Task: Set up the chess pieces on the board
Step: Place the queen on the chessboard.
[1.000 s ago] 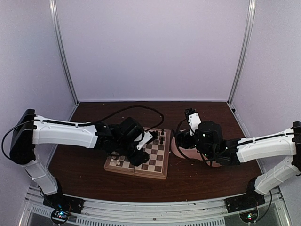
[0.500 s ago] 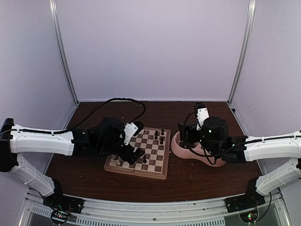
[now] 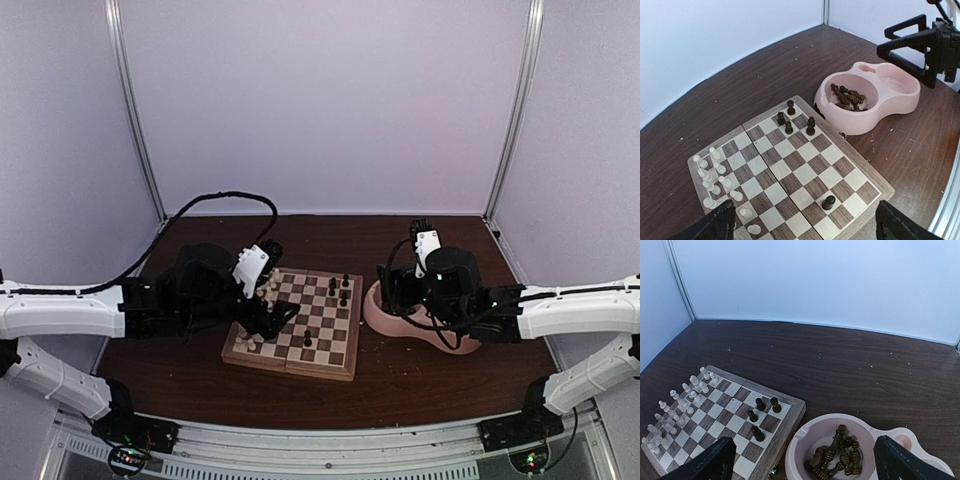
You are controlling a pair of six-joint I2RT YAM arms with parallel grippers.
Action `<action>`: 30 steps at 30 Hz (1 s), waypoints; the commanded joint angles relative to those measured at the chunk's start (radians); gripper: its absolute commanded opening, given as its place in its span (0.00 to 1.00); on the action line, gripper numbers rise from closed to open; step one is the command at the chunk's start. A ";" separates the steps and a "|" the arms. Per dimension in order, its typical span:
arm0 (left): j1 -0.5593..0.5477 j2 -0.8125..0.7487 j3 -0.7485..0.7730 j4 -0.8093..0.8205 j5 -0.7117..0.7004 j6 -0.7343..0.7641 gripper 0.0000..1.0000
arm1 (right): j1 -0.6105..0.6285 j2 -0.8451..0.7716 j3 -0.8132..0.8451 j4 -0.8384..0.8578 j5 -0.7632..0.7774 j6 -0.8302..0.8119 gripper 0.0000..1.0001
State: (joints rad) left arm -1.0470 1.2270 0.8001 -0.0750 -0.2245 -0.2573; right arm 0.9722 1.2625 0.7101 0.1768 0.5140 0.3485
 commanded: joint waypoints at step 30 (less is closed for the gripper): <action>-0.001 -0.315 -0.226 0.185 -0.242 -0.060 0.98 | 0.032 0.332 0.306 -0.196 -0.562 -0.075 0.57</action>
State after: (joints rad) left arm -1.0473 0.9012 0.5804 0.0574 -0.3500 -0.3904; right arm 0.9924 1.5448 0.9512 0.0608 0.0376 0.3077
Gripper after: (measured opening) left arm 0.977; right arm 0.568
